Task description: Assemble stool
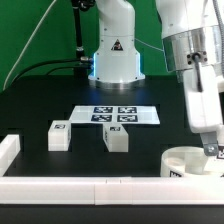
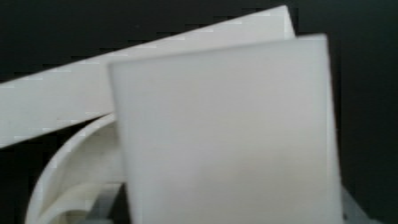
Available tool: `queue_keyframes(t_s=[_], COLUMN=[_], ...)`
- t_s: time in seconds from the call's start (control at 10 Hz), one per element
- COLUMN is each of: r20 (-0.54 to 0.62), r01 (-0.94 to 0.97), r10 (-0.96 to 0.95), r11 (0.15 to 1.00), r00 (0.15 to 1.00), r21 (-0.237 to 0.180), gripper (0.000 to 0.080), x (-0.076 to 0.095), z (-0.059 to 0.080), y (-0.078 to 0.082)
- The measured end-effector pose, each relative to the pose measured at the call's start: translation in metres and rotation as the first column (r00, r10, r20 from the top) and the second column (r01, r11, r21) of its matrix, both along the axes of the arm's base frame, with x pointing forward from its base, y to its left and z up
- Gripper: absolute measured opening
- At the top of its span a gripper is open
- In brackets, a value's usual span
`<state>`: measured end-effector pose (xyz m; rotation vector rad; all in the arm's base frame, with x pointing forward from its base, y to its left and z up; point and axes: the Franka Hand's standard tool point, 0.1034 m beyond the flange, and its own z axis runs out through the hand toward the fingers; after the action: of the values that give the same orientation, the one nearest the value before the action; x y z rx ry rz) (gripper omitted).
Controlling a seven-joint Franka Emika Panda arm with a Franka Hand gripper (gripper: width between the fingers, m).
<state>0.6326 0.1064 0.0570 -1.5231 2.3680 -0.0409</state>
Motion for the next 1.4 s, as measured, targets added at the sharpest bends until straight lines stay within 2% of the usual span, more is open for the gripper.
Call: queue_keyframes(t_s=[0.4,0.6,0.7,1.0,1.3,1.4], r20=[-0.034,-0.044,-0.001,0.043,0.037,0.039], r01=[0.198,0.399,0.445,0.512,0.472,0.464], r10=[-0.197,-0.397,-0.448,-0.52,-0.478,-0.47], r11=[0.978,0.909,0.887,0.85,0.875,0.88], r00=[0.98,0.917,0.894,0.853,0.878,0.882], r21=[0.063,0.118,0.126,0.127,0.105,0.102], gripper=[0.0342,0.0342,0.0342,0.0342,0.0342,0.0452], x=[-0.0018,-0.0018,-0.0011,-0.0055,-0.0071,-0.0073], z=[-0.0011,-0.0027,-0.0022,-0.0016,-0.0015,-0.0017], y=[0.0015,0.0039,0.0052,0.0051,0.0052,0.0052])
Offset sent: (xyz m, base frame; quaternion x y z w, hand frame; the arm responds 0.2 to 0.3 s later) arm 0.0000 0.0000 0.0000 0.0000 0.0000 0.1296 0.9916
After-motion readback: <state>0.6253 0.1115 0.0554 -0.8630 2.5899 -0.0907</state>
